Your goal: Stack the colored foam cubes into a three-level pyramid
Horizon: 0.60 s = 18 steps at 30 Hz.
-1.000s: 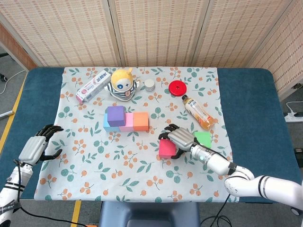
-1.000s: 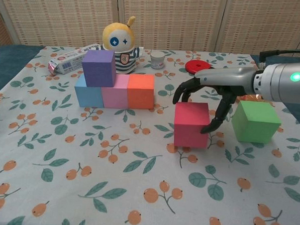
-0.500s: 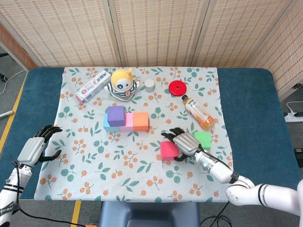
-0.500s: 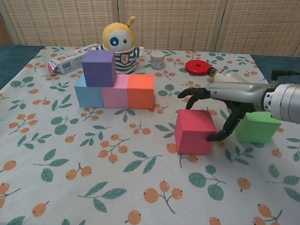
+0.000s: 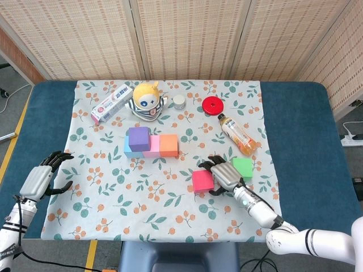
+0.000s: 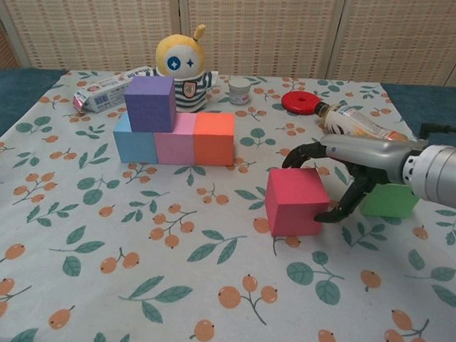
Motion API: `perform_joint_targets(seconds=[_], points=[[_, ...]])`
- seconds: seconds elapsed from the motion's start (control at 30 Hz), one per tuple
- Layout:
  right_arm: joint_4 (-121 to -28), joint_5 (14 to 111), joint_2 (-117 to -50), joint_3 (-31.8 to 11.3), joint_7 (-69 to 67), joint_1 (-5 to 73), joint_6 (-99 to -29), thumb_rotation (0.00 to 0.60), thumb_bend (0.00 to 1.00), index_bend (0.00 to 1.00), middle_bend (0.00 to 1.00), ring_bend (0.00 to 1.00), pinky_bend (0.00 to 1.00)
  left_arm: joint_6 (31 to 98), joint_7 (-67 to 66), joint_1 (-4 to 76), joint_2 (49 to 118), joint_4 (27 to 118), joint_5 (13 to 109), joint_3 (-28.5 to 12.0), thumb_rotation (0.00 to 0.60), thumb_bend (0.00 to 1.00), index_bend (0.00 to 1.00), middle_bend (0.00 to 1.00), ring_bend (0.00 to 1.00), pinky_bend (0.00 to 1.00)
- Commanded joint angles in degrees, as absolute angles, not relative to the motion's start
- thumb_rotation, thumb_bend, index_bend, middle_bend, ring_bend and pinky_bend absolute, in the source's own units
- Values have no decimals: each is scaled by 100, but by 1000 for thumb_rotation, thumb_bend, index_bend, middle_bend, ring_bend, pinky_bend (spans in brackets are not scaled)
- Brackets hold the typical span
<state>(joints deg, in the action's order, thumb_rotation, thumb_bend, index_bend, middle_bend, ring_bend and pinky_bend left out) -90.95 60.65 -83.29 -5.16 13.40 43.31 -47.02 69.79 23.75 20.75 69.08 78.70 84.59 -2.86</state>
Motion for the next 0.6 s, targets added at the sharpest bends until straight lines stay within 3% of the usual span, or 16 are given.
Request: perform_joint_targets(seconds=[0.03,0.2,0.6], points=[[-9046,6029,-8417,-568,1369,4318,-4806,600,130,324,209,14,0,7004,2410,2055,6910,7855,8469,-281,600,323,217,154,76,153],[-9125,6029,-8362,-691,1227,4267,-4926,600,130,438,260,42,0,7061,2409,2029,6927,7846,8561,-234,600,323,217,154,75,152],[-9537,5943,-7318,-1568,499,4714,-4374,600,130,447,266,44,0,7018,2231,2092,6902,7999,8549,-285,600,322,218,155,75,151]])
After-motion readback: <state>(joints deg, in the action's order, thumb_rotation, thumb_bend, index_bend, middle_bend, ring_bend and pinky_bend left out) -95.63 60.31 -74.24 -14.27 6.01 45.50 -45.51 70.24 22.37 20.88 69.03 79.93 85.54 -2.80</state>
